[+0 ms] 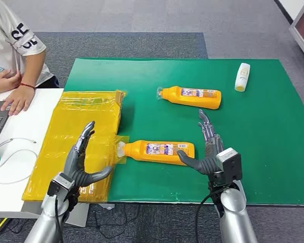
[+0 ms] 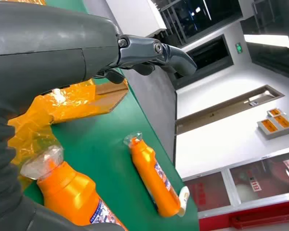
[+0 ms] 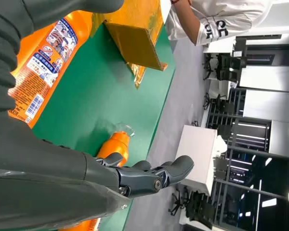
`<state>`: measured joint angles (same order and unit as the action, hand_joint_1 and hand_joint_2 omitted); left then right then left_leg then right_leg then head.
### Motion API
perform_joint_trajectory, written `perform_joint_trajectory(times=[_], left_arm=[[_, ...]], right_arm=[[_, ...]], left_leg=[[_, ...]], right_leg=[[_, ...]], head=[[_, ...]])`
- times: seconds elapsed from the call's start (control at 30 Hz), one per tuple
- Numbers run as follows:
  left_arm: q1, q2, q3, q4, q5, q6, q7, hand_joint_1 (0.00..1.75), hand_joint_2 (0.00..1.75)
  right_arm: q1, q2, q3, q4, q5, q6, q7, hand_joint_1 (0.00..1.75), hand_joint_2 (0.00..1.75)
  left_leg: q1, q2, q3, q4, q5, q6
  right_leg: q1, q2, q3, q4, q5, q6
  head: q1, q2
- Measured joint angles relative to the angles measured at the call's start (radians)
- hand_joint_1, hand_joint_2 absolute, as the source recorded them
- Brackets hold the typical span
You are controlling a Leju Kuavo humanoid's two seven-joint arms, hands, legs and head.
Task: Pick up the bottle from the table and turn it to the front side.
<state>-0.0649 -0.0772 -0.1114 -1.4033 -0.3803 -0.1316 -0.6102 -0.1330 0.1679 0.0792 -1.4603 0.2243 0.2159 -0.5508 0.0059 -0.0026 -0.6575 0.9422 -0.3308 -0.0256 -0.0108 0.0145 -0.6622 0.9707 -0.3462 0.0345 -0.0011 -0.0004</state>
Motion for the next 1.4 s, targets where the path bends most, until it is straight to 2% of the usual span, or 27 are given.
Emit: perform_joint_trajectory(times=[0.6,0.7,0.83,0.97,1.2,1.4], left_arm=[[0.001,0.005,0.017,0.002,-0.009,0.0,0.0,0.0,1.75],[-0.001,0.005,0.017,0.003,-0.009,-0.006,-0.002,0.0,1.75],[-0.018,0.006,0.015,0.013,-0.001,-0.02,-0.007,0.0,1.75],[-0.039,0.008,0.006,0.032,0.01,-0.025,-0.009,0.0,1.75],[-0.063,0.013,-0.02,0.069,0.026,-0.024,-0.012,0.0,1.75],[-0.073,0.017,-0.037,0.093,0.034,-0.02,-0.014,0.0,1.75]], right_arm=[[-0.002,-0.006,-0.009,0.033,0.065,-0.032,0.006,0.0,1.75],[-0.008,-0.017,0.002,0.045,0.116,-0.037,0.008,0.0,1.75],[-0.057,-0.069,0.075,0.114,0.267,-0.071,0.006,0.0,1.75],[-0.127,-0.124,0.181,0.216,0.35,-0.1,0.007,0.0,1.75],[-0.265,-0.21,0.367,0.382,0.391,-0.112,0.034,0.0,1.75],[-0.347,-0.246,0.481,0.48,0.397,-0.112,0.067,0.0,1.75]], left_leg=[[0.0,0.0,0.0,0.0,0.0,0.0],[0.0,0.0,0.0,0.0,0.0,0.0],[0.0,0.0,0.0,0.0,0.001,0.0],[0.0,0.0,0.0,0.0,0.002,0.001],[0.0,0.0,0.0,0.0,0.003,0.001],[0.0,0.0,-0.001,0.0,0.003,0.0]], right_leg=[[0.0,0.0,0.0,0.0,0.0,0.0],[0.0,0.0,0.0,0.0,0.0,0.0],[0.0,0.0,0.0,0.0,0.001,0.0],[0.0,0.0,0.0,0.0,0.002,0.001],[0.0,0.0,0.0,0.0,0.003,0.001],[0.0,0.0,0.0,0.0,0.003,0.001]], head=[[0.0,0.0],[0.0,0.0],[0.0,0.0],[0.0,0.0],[0.0,0.0],[0.0,0.0]])
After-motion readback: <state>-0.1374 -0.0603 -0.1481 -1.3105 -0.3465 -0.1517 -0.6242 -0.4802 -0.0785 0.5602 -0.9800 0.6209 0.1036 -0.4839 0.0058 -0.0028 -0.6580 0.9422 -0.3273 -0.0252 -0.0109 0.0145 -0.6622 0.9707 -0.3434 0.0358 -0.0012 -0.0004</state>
